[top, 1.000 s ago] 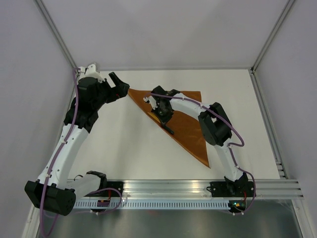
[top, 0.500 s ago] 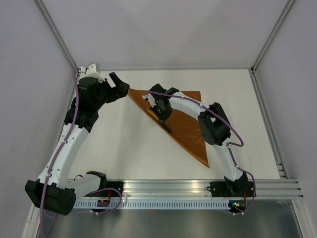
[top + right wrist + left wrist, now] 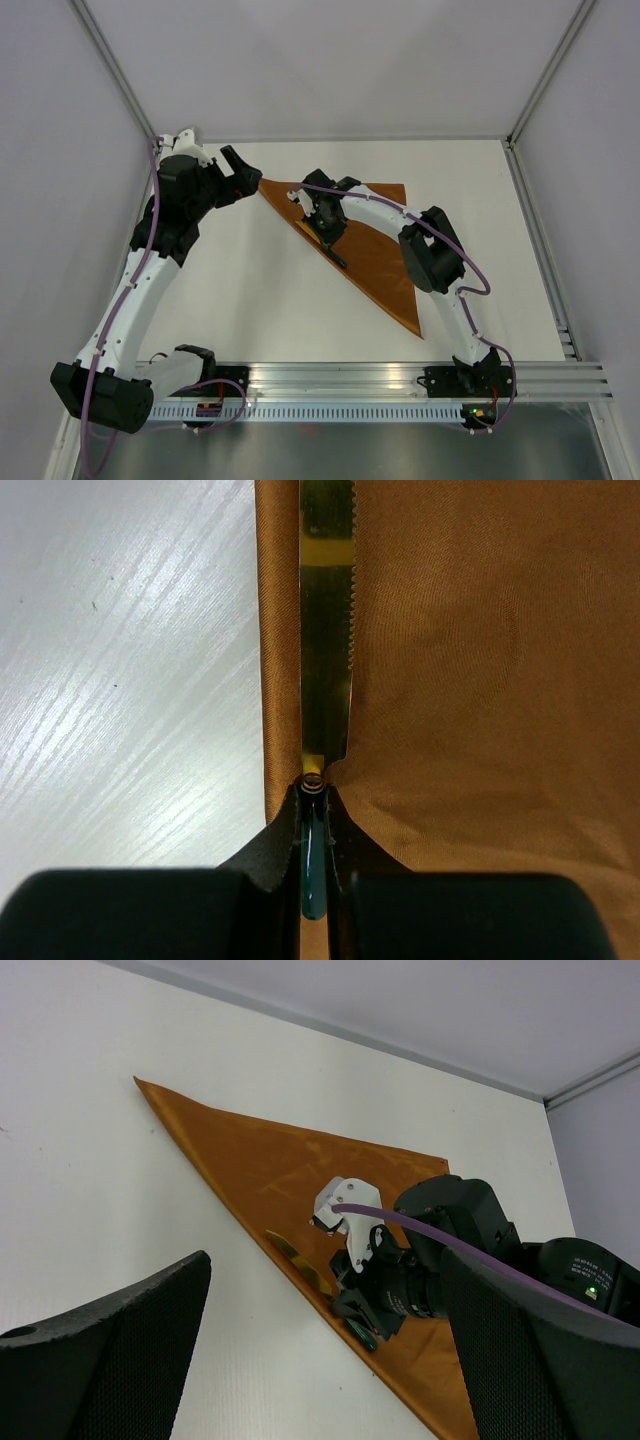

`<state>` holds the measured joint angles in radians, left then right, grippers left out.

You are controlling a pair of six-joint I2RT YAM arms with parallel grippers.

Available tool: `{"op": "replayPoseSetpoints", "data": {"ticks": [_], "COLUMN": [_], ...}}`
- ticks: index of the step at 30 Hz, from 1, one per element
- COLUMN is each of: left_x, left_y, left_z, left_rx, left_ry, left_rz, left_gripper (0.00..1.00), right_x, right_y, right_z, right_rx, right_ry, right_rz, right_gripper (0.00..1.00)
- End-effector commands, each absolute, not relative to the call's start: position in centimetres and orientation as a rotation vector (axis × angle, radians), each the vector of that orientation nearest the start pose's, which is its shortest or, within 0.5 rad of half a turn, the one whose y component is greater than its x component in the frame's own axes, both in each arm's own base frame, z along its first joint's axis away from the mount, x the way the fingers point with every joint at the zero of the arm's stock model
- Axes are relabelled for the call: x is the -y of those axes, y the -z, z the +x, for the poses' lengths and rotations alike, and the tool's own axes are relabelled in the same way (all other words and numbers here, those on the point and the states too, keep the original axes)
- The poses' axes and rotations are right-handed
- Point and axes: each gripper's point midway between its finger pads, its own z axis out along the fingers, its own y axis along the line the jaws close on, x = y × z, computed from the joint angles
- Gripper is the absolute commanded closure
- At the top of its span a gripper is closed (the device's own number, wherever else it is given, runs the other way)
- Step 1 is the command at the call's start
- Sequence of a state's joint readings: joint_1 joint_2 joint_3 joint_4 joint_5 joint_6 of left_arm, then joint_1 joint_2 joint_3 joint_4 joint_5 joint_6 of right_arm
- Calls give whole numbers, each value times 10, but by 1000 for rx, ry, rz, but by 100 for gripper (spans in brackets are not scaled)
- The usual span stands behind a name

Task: Fold the napkin, place the utensils inside, and roll it up
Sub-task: Place the knife on the napkin.

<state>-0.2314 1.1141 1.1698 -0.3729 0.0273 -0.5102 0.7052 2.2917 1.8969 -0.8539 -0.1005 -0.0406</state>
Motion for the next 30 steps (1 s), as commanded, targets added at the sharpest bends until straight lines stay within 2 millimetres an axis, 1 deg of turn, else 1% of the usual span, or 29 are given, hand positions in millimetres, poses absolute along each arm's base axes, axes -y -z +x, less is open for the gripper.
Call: {"op": "replayPoseSetpoints", "data": {"ticks": [1, 12, 19, 21, 22, 24, 30], "left_x": [109, 110, 109, 109, 110, 110, 111], "left_y": [-317, -315, -315, -315, -314, -315, -317], "left_z": [356, 357, 358, 358, 358, 358, 358], "left_rx": [-1892, -1899, -1899, -1900, -1901, -1899, -1897], "left_ry": [529, 529, 528, 527, 530, 530, 532], "left_rz": [-239, -236, -237, -237, -235, -235, -227], "left_gripper": [0, 0, 0, 0, 0, 0, 0], "right_x": [-324, -322, -323, -324, -324, -324, -328], "right_y": [-17, -4, -7, -10, -10, -13, -30], "right_z": [351, 348, 349, 350, 350, 351, 354], "right_rx": [-2702, -2729, -2720, -2716, -2716, -2710, -2681], "right_ry": [-266, -258, -260, -261, -261, -267, -291], "right_rz": [-1031, -1040, -1037, -1036, -1036, -1032, -1025], "right_gripper": [100, 100, 99, 96, 91, 88, 75]}}
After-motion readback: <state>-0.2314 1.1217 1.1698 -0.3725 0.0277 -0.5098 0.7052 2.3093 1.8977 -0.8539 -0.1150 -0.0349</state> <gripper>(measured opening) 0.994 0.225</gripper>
